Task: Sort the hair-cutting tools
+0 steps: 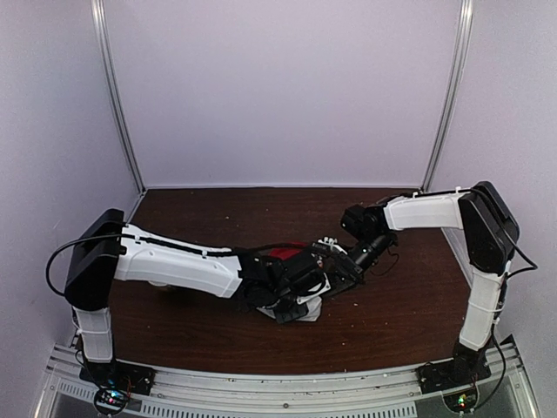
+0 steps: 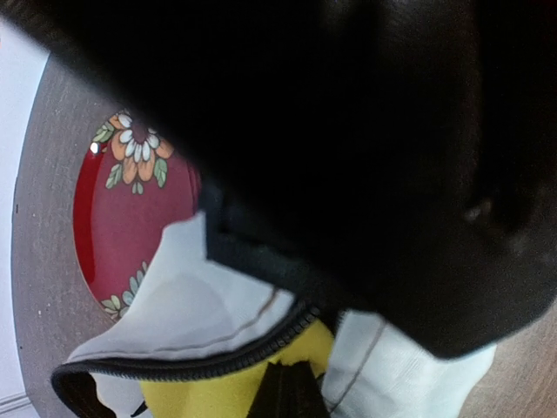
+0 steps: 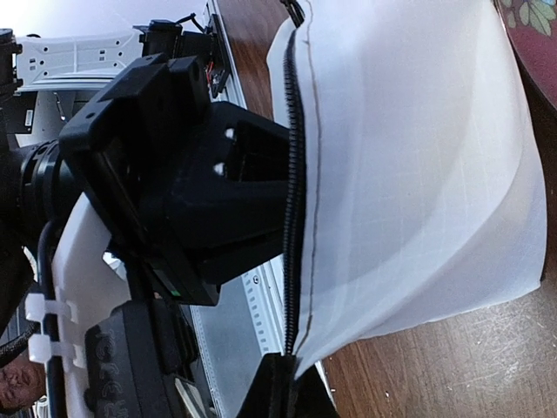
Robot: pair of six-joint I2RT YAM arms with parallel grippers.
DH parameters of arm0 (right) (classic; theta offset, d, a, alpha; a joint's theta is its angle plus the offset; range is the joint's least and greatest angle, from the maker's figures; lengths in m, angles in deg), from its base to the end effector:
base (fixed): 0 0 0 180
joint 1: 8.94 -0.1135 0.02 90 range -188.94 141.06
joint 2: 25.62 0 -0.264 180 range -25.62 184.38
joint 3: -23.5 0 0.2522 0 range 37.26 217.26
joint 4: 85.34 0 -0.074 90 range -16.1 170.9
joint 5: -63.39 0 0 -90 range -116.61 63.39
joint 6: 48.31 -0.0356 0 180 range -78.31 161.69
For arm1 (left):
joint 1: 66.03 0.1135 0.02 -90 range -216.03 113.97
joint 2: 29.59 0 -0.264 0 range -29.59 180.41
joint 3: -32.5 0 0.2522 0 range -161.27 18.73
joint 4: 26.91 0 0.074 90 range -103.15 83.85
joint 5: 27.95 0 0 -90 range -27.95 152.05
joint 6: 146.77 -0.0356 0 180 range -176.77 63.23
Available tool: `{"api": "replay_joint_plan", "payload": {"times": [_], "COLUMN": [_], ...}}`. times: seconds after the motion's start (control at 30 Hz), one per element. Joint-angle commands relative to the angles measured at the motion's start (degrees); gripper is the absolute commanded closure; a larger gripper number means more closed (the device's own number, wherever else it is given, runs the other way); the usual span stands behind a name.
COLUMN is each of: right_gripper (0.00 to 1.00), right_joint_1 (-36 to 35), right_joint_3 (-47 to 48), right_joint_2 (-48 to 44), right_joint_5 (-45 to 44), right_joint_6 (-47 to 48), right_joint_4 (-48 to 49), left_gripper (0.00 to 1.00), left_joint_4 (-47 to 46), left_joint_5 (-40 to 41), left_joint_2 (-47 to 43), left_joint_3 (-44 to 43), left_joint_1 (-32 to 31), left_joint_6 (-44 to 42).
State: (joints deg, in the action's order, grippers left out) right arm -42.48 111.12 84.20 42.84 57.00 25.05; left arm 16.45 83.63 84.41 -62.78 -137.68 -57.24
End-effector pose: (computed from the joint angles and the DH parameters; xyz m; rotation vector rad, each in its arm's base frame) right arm 0.2652 0.2158 0.1801 0.9786 -2.2189 -1.6534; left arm 0.1435 -0.3911 0.1791 1.3937 2.1179 0.0261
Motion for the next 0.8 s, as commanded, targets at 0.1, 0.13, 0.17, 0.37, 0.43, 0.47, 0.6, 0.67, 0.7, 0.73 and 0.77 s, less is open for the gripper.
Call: {"api": "replay_joint_plan", "payload": {"times": [0.1,0.13,0.17,0.37,0.43,0.47,0.6,0.67,0.7,0.73,0.77], "right_gripper": [0.97,0.95,0.93,0.80,0.70,0.66,0.60,0.61,0.61,0.62,0.62], "right_joint_1": [0.5,0.8,1.0,2.3,2.6,2.8,3.1,2.8,2.3,1.5,0.6], "right_joint_3": [0.4,0.1,-0.2,-1.9,-1.8,-1.7,-0.9,-0.9,-0.7,-0.2,0.4], "right_joint_2": [-5.0,-5.8,-6.8,-12.3,-13.7,-14.2,-17.0,-19.7,-21.0,-21.9,-22.6], "right_joint_5": [-0.6,-1.5,-3.3,-10.8,-13.1,-14.6,-21.6,-24.3,-26.0,-27.9,-29.7], "right_joint_6": [4.7,4.7,4.8,6.0,6.4,6.6,8.8,9.8,10.1,10.9,12.2], "right_joint_4": [-4.5,-4.2,-3.9,-2.4,-2.3,-2.3,-3.1,-1.9,-1.2,-0.8,-0.7], "left_gripper": [0.73,0.70,0.67,0.47,0.45,0.44,0.42,0.42,0.42,0.41,0.41], "left_joint_4": [-7.2,-7.6,-8.0,-7.3,-6.1,-5.9,-4.5,-4.4,-4.5,-5.0,-5.7], "left_joint_5": [-7.2,-8.5,-9.4,-5.6,-5.1,-5.6,-12.4,-14.5,-15.4,-16.3,-17.0], "left_joint_2": [-11.0,-13.6,-16.1,-25.3,-25.9,-25.9,-25.2,-25.1,-25.3,-25.5,-25.7], "left_joint_3": [7.5,7.9,8.0,8.8,10.6,12.0,16.4,18.1,18.9,19.7,20.5], "left_joint_1": [0.8,0.8,0.8,1.0,1.8,2.6,6.7,8.3,9.5,10.5,11.3], "left_joint_6": [4.7,4.8,4.8,7.3,9.4,11.1,18.4,21.5,23.0,24.5,25.7]}}
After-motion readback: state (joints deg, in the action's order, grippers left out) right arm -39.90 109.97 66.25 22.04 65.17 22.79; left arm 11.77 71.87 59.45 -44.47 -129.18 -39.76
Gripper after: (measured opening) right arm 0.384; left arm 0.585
